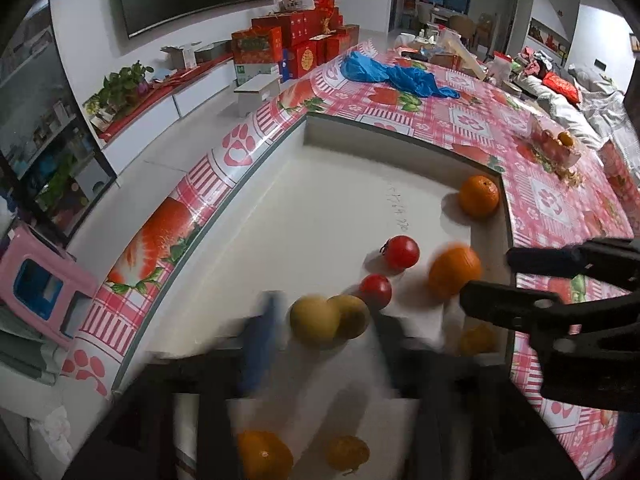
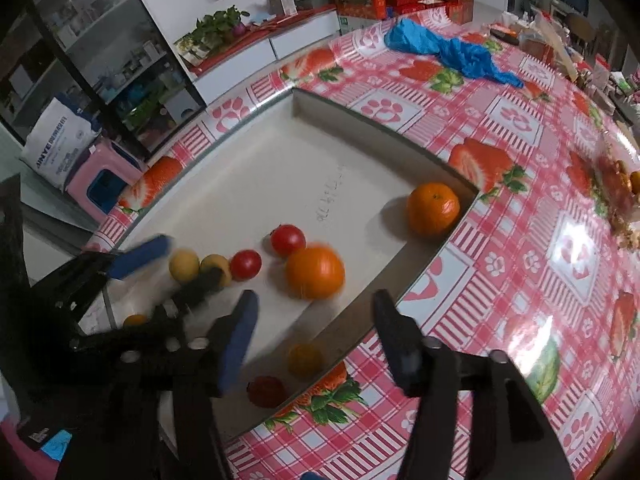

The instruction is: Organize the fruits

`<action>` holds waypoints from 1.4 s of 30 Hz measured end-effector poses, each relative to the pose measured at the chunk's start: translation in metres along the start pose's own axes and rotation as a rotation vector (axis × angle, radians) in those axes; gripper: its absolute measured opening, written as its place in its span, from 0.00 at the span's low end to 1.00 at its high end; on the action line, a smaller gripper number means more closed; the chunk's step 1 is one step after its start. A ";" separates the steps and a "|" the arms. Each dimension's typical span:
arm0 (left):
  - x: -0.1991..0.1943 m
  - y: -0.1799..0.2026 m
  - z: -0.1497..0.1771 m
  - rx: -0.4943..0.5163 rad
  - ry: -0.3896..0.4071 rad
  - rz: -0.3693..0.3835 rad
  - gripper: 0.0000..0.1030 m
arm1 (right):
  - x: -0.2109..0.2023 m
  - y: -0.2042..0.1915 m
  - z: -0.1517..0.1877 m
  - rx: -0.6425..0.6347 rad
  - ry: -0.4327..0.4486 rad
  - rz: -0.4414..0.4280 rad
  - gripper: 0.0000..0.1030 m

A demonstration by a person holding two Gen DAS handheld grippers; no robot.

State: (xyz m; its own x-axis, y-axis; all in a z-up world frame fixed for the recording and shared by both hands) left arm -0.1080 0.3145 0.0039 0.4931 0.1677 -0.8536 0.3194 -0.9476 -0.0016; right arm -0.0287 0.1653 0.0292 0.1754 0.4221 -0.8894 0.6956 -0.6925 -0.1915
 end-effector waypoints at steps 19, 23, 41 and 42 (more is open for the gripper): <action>-0.009 0.008 0.009 -0.021 -0.010 0.028 1.00 | -0.020 0.009 0.011 0.009 0.010 0.065 0.90; -0.009 0.012 0.011 -0.004 -0.029 0.008 1.00 | -0.023 0.012 0.011 -0.002 0.024 0.103 1.00; -0.021 0.023 0.020 0.072 -0.019 -0.058 1.00 | -0.030 0.002 0.020 -0.052 0.022 0.131 1.00; -0.021 0.023 0.020 0.074 -0.021 -0.058 1.00 | -0.030 0.002 0.020 -0.052 0.022 0.132 1.00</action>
State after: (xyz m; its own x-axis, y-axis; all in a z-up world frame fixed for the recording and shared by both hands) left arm -0.1273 0.2833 0.0115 0.4586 0.2175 -0.8616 0.2860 -0.9541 -0.0886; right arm -0.0463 0.1396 0.0473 0.2826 0.3430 -0.8958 0.7005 -0.7118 -0.0516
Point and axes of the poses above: each gripper's, at about its wrist camera, not at the fingertips, and x roughly the way its jaws point, y to its right, z to its underside, the point moved 4 cm from there along x, roughly the way its jaws point, and after that the axes turned 3 degrees about -y, right-handed, at the moved point
